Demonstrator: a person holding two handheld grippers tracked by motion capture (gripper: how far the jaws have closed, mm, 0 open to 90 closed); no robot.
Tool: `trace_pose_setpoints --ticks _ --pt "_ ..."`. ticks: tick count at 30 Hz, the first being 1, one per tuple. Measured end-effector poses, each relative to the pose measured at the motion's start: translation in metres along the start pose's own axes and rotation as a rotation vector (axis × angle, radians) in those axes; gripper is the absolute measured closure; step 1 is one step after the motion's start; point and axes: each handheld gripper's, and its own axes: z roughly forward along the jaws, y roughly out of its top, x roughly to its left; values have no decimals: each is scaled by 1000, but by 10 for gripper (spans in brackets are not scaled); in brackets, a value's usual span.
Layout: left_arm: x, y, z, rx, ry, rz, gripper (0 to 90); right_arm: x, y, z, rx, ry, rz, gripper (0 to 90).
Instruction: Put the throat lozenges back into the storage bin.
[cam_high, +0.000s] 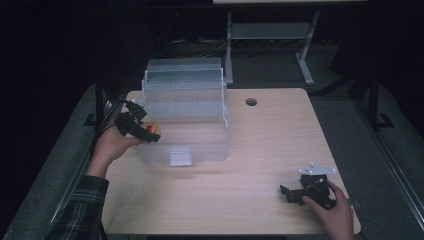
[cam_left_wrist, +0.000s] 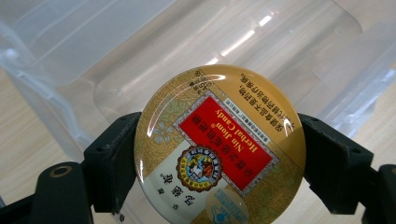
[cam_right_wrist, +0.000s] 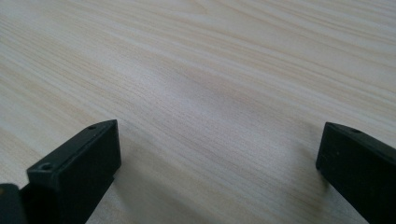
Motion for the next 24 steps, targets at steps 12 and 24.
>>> trace_pose_setpoints --ticks 12,24 --pt "12 -1 4 13 13 -36 194 0 0 0 0 0 0 0" --pt "16 -2 9 29 7 -44 194 0 0 0 0 0 0 0"
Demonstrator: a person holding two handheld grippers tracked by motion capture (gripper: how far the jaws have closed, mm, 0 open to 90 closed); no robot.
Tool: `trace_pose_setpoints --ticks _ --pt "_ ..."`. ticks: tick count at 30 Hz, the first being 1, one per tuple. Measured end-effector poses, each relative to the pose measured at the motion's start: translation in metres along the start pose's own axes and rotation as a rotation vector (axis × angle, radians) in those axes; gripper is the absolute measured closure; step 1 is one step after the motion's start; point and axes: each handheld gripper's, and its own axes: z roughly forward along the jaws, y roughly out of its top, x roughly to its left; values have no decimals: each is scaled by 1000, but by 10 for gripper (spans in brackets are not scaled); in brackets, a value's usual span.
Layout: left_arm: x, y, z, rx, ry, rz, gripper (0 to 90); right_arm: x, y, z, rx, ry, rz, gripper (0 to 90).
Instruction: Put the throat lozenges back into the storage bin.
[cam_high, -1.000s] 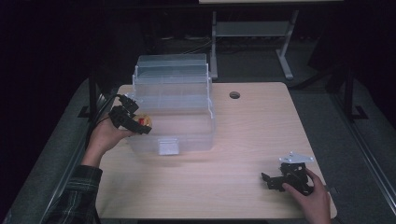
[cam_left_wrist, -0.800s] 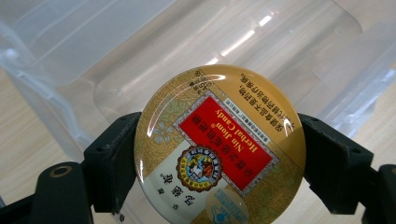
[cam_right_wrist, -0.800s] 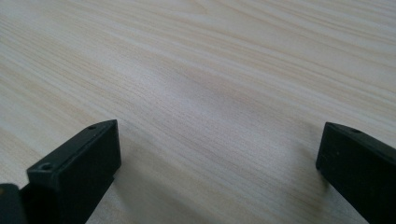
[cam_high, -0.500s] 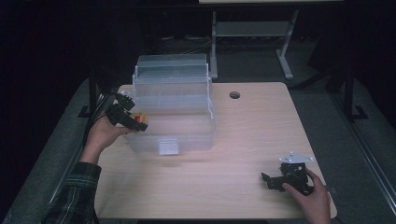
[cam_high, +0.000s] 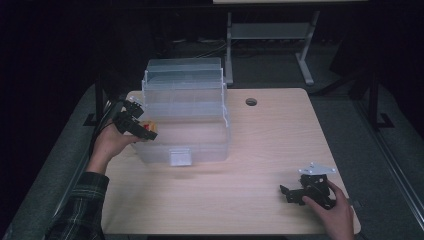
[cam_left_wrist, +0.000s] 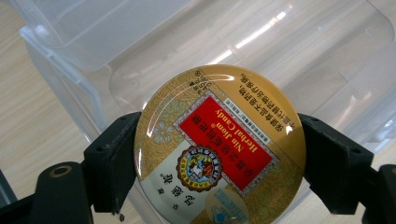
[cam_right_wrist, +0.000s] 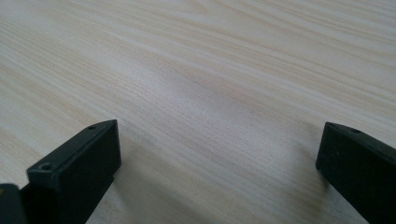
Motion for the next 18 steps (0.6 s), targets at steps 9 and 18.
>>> trace_pose_setpoints --ticks 9,18 --pt "1 -1 1 3 -3 1 193 0 0 0 0 0 0 0" --pt "3 -3 3 7 0 -2 190 0 0 0 0 0 0 0"
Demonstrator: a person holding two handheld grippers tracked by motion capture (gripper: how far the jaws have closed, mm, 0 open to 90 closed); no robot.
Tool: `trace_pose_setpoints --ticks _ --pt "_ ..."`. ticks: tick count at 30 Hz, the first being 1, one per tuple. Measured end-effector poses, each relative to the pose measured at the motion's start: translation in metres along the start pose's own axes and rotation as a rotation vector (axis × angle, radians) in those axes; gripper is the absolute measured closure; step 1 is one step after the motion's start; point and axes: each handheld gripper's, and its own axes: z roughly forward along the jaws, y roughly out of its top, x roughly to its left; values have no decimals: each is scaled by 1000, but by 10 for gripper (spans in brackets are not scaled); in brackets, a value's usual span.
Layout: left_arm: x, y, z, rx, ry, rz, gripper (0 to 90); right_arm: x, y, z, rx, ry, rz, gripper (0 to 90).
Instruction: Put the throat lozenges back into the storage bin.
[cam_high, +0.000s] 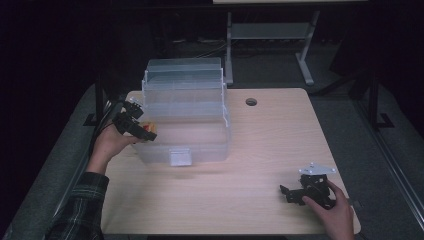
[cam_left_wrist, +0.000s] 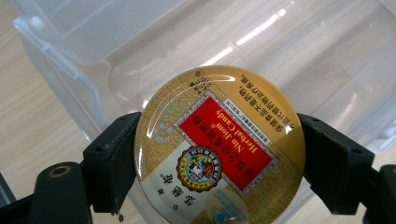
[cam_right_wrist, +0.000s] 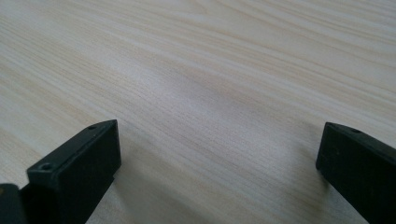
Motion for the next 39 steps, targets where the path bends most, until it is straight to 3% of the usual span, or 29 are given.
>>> trace_pose_setpoints --ticks 10,18,39 --pt "0 -2 0 -13 -7 0 183 0 0 0 0 -1 1 0" --pt "-4 -5 -13 -50 -4 9 183 0 0 0 0 -2 2 0" --pt "-33 -32 -39 -138 -15 49 186 0 0 0 0 -3 1 0"
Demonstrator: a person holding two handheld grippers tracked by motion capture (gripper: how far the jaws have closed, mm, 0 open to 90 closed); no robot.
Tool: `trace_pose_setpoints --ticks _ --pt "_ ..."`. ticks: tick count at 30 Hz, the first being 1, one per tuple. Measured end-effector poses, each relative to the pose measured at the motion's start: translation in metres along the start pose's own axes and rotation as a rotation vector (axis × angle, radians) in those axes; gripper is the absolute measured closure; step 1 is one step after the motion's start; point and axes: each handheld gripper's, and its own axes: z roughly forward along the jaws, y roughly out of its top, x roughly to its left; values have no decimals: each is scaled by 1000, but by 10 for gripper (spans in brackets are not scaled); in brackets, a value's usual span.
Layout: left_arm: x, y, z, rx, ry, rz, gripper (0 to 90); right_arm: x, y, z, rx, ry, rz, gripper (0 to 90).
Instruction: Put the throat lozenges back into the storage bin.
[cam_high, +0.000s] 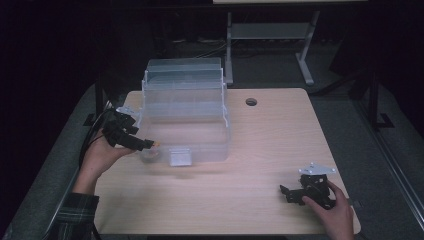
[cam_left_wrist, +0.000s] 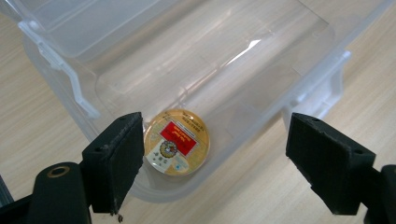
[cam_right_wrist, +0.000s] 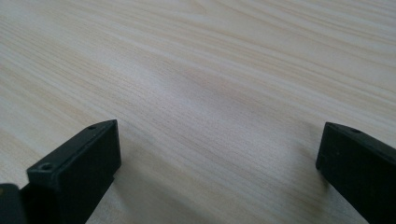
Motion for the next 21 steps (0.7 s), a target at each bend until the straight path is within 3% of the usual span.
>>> trace_pose_setpoints --ticks 21 --pt "-25 -34 -6 -44 -2 6 186 0 0 0 0 -2 2 0"
